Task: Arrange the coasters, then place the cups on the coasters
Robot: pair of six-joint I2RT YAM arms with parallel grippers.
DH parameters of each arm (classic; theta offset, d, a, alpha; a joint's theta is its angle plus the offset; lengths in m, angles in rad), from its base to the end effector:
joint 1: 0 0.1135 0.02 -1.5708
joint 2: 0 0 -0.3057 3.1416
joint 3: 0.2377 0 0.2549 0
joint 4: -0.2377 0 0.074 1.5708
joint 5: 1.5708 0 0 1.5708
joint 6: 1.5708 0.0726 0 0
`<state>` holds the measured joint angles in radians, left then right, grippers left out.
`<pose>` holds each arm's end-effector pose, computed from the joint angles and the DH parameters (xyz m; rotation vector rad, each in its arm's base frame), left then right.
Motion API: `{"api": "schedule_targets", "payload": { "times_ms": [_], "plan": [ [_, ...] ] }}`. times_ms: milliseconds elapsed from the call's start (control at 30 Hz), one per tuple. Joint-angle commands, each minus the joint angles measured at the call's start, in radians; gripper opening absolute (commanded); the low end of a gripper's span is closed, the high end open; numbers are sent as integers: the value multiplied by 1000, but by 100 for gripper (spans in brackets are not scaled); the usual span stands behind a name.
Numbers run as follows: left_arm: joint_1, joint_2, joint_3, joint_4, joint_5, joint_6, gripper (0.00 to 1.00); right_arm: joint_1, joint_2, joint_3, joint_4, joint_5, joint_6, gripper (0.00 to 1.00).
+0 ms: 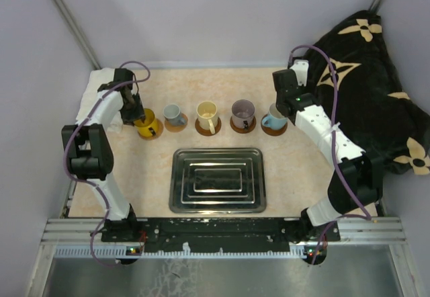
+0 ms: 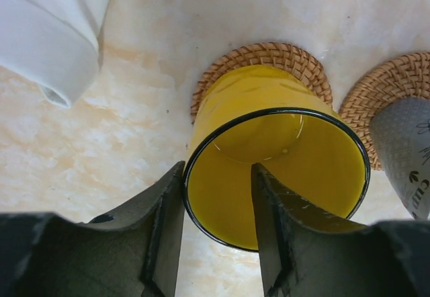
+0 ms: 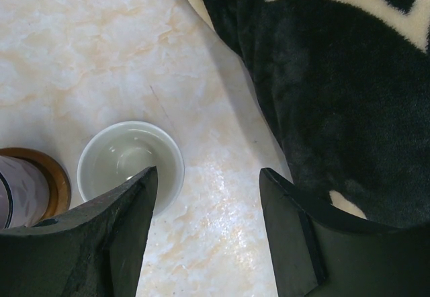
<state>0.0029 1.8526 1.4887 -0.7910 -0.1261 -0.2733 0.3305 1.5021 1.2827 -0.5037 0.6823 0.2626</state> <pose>0.4169 0.0103 0.2415 -0.4090 2.6808 0.0925 0.3474 0.0708 0.3369 0.2668 2.1249 -0.4392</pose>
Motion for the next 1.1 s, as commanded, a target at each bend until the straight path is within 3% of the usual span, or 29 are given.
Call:
{"api": "schedule_targets", "payload": {
  "times_ms": [0,167,567,833,1067],
  "plan": [
    [4,21,25,9,64,-16,44,-5,-3,17,17,19,15,63],
    [1,16,26,53,88,-33,28,-5,-3,14,17,19,18,63],
    [-2,-9,26,21,-37,-27,30,-5,-8,-8,16,17,21,64],
    [-2,-29,21,22,-65,-28,15,-6,-2,-8,27,11,23,64],
    [-1,-43,19,-20,-88,-20,12,-5,-4,-16,27,8,25,64]
  ]
}}
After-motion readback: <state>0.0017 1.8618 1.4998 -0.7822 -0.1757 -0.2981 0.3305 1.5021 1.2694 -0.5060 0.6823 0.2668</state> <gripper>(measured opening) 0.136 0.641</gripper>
